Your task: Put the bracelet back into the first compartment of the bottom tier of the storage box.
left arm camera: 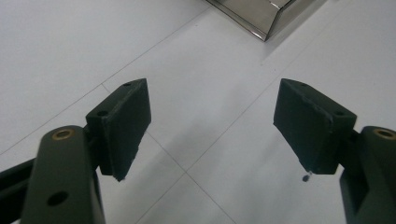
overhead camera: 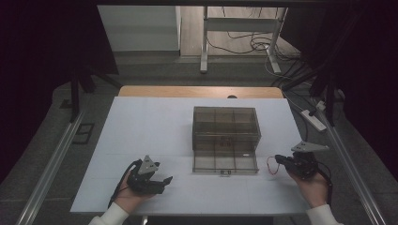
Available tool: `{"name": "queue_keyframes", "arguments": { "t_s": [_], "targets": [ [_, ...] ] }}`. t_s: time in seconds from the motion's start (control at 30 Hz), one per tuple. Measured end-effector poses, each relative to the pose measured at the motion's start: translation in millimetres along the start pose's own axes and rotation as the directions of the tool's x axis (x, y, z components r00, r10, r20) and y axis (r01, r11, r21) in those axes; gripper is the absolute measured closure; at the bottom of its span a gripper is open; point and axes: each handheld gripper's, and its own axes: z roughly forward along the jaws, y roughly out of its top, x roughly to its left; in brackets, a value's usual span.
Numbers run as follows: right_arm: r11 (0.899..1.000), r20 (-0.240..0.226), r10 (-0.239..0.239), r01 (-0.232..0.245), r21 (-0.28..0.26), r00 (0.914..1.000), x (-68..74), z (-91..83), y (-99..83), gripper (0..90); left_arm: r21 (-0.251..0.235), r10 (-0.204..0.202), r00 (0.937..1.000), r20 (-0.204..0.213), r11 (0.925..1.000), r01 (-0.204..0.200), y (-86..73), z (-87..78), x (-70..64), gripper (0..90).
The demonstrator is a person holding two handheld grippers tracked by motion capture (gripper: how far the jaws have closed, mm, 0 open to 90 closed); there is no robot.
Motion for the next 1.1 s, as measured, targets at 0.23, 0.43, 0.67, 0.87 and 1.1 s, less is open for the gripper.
{"name": "queue_keyframes", "arguments": {
  "t_s": [0.23,0.43,0.67,0.87,1.1],
  "targets": [
    [0.999,-0.017,0.009,-0.010,-0.049,0.9998,2.6,-4.1,3.3,88.9,0.001,-0.006,1.0000,-0.002,1.0000,0.006,-0.9,-0.4,0.6,26.2],
    [0.997,-0.030,0.018,-0.020,-0.073,0.9994,3.8,-5.0,4.9,88.9,0.004,-0.009,1.0000,0.002,1.0000,0.009,-1.4,0.1,0.5,26.1],
    [0.997,-0.038,0.008,-0.011,-0.078,0.9993,8.1,-2.5,8.3,88.9,0.002,-0.017,0.9998,0.007,0.9999,0.017,-2.4,-0.2,1.4,26.1],
    [0.995,-0.038,0.004,-0.008,-0.097,0.9993,10.6,-3.0,11.1,88.9,0.002,-0.019,0.9998,0.009,0.9998,0.019,-2.6,-0.2,0.8,26.1],
    [0.995,-0.046,-0.007,0.002,-0.103,0.9989,15.1,-0.6,14.2,88.9,0.004,-0.018,0.9998,0.007,0.9998,0.018,-2.9,0.0,1.3,26.0]
  ]
}}
